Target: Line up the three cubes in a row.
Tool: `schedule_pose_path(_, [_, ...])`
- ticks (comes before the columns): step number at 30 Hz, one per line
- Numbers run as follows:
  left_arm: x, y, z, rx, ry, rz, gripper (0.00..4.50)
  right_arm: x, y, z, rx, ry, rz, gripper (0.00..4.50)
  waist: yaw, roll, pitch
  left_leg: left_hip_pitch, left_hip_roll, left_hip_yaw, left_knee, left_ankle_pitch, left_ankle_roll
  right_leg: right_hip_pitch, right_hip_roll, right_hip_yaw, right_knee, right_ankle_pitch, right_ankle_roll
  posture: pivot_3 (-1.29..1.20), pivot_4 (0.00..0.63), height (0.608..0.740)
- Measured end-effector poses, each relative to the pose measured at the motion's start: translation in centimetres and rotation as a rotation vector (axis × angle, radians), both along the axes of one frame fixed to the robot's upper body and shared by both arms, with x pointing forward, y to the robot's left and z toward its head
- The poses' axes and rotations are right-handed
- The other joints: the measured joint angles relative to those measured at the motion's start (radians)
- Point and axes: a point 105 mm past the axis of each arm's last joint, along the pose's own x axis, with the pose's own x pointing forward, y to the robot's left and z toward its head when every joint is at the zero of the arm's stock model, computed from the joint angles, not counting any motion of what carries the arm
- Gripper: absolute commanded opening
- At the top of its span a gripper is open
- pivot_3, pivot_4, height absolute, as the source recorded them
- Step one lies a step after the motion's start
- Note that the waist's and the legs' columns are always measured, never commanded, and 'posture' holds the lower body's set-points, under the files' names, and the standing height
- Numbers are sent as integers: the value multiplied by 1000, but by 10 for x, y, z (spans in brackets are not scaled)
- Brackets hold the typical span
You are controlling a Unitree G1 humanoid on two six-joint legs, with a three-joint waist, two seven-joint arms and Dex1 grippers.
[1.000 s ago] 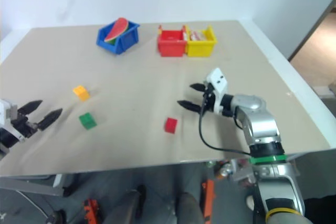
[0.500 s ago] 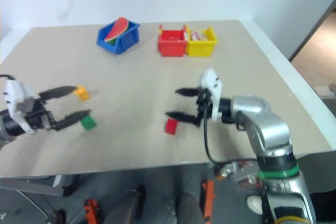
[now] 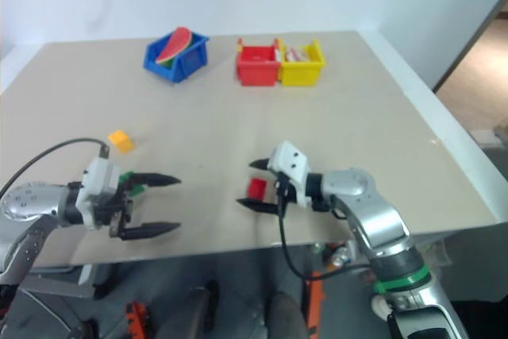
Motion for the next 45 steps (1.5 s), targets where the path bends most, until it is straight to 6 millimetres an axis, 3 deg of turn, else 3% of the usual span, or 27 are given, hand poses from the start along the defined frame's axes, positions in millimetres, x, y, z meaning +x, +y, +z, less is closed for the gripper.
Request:
schedule_pose_path(8, [2,-6,0,-12,-8,-8,4459,4,-6,-19,4,66,-52,4500,1,0,0,0,1,4,1,0,1,0,2,-1,0,0,1,0,150,740])
schedule_pose_path(9, [2,-6,0,-11,-9,-3,4500,3,-6,-21,4,73,-53,3954,2,0,0,0,1,4,1,0,1,0,2,-1,0,0,1,0,150,740])
schedule_pose_path(13, [-1,-8,-3,-10,-6,-1,4500,3,-6,-24,9,89,-55,2594,1,0,0,0,3,5,2,-1,1,0,2,-1,0,1,1,0,150,740])
schedule_pose_path(14, [-2,-8,-3,-10,-6,1,4500,3,-6,-24,9,89,-55,2450,2,0,0,0,3,5,3,-1,1,1,2,-1,0,1,1,0,150,740])
schedule_pose_path(17, [-2,-9,-3,-13,-6,10,4500,4,-6,-26,15,96,-59,1286,3,0,0,0,4,5,3,-1,1,1,2,0,0,1,1,0,150,740])
schedule_pose_path(26, [-4,-9,-6,-15,2,28,4500,13,-2,-20,-11,78,-18,1263,1,0,0,0,5,7,3,-1,1,0,3,-1,0,2,1,0,150,740])
schedule_pose_path(32, [-5,-4,-11,-16,29,69,4500,42,17,20,-39,-6,116,1263,-2,0,0,0,7,8,4,-1,1,0,4,-2,0,2,1,0,150,740])
schedule_pose_path(34, [-6,-4,-13,-16,36,76,4500,47,25,25,-55,-7,166,1263,-2,0,0,0,7,8,3,-1,1,0,5,-3,0,2,0,0,150,740])
schedule_pose_path(45, [-8,19,-19,-23,48,239,4500,55,38,-10,-208,66,372,1263,-1,0,0,1,11,10,4,-1,0,0,13,-1,0,3,-1,0,150,740])
